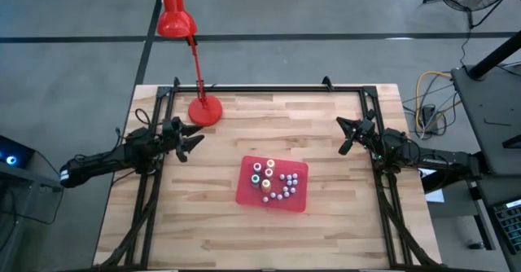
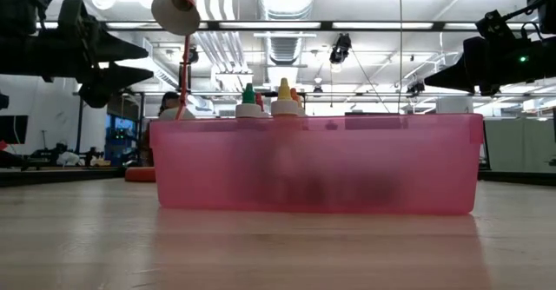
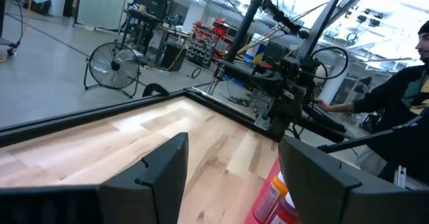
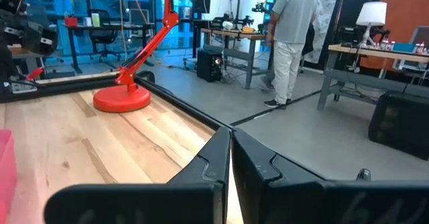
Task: Pick & Place food coloring
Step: Return to Home Position
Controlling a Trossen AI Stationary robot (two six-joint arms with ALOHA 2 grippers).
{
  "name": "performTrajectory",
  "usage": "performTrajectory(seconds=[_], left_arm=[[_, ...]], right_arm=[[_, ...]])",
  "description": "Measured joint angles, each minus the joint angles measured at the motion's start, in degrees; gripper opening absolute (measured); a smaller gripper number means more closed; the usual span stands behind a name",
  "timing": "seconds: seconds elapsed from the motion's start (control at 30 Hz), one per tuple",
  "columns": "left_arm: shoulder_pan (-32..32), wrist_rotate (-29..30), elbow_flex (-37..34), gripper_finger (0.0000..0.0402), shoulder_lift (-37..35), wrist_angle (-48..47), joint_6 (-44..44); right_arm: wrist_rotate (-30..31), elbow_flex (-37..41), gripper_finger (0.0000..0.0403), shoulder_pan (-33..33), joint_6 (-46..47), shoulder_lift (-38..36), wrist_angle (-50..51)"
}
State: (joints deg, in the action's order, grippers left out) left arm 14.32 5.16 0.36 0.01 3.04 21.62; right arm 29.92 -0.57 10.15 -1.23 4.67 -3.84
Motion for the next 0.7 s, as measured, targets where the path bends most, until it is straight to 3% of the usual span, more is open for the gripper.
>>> performTrajectory(seconds=[0.7], left_arm=[[0.03,-0.23,0.22,0.0204,1.29,-1.49,-0.43]], right_arm=[[0.01,0.0,0.0009,-0.02,-0.68,0.0,0.0]])
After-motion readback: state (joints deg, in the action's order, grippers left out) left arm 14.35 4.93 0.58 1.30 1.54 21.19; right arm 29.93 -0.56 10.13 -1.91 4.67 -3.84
